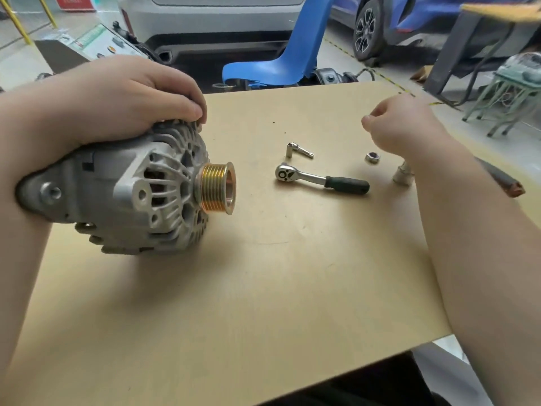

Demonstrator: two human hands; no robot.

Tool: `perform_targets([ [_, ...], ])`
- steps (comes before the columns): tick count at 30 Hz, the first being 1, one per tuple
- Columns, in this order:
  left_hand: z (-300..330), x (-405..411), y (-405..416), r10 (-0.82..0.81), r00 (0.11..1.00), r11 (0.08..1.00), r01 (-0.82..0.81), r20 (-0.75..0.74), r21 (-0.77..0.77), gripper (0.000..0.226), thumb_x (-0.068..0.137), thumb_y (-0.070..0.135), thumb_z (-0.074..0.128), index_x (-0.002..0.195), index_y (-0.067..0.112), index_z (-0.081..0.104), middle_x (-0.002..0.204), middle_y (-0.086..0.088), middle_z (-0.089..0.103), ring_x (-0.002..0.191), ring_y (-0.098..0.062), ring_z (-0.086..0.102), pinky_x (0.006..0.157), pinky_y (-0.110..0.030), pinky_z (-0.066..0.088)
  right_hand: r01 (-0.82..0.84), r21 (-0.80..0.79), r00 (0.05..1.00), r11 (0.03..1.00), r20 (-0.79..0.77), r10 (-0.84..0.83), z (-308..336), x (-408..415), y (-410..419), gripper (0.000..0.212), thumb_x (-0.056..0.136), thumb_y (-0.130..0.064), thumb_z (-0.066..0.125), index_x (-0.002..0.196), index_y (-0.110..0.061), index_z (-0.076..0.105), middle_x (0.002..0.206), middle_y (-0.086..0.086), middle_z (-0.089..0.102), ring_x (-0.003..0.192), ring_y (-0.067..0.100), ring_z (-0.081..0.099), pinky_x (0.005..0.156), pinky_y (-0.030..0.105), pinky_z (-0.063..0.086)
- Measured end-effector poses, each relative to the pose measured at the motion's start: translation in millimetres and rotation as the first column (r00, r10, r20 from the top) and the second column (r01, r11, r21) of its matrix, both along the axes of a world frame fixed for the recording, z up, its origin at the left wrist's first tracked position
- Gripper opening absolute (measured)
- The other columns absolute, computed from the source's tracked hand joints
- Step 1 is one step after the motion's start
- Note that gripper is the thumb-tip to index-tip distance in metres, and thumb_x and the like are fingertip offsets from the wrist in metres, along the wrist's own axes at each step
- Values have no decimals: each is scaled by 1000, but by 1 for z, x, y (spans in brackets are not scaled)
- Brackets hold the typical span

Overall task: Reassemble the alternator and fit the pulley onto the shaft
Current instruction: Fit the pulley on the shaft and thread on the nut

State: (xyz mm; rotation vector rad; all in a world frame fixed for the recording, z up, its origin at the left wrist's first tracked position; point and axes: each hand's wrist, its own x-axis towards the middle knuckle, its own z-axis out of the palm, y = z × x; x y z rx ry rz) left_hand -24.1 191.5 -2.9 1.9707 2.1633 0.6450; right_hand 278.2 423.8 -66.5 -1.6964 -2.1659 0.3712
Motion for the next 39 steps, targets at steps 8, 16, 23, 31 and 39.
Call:
perform_targets([
  [8, 0, -1, 3, 64, 998, 998, -64, -25, 13, 19, 87, 55, 57, 94, 53, 74, 95, 35, 70, 97, 4, 62, 86, -36, 43, -40, -92, 970, 995, 236, 61, -11, -3, -1, 21, 94, -20, 63, 111, -15, 73, 99, 8, 72, 86, 31, 67, 69, 35, 58],
  [16, 0, -1, -2, 50, 998, 998, -49, -40, 29, 22, 85, 58, 53, 93, 54, 73, 95, 35, 69, 100, 2, 62, 92, -41, 44, -64, -96, 942, 993, 323, 91, -18, -5, -4, 24, 92, -3, 58, 110, -7, 73, 97, 14, 67, 74, 32, 64, 59, 35, 55],
  [23, -2, -5, 3, 43, 999, 999, -43, -11, 22, 13, 91, 52, 61, 93, 53, 74, 96, 36, 70, 96, 8, 61, 84, -21, 40, -461, -81, 794, 884, -482, 370, -6, -30, -47, 18, 89, -8, 75, 101, -19, 80, 82, -6, 78, 67, 8, 67, 55, 17, 49],
  [31, 1, -6, 5, 36, 999, 999, -36, 24, 1, 26, 79, 59, 56, 94, 51, 76, 97, 30, 73, 94, 6, 64, 88, -30, 45, -785, 29, 433, 618, -688, 582, -30, -69, -123, 22, 80, -5, 82, 95, -20, 79, 83, -1, 80, 78, 28, 77, 77, 57, 64],
  [39, 2, -6, 2, 52, 998, 999, -52, 30, -10, 32, 79, 60, 53, 96, 48, 77, 99, 28, 75, 96, 3, 66, 92, -37, 48, -691, 194, 415, 696, -682, 602, -48, -77, -138, 22, 81, -3, 85, 101, -13, 81, 93, 2, 78, 83, 19, 77, 79, 49, 64],
])
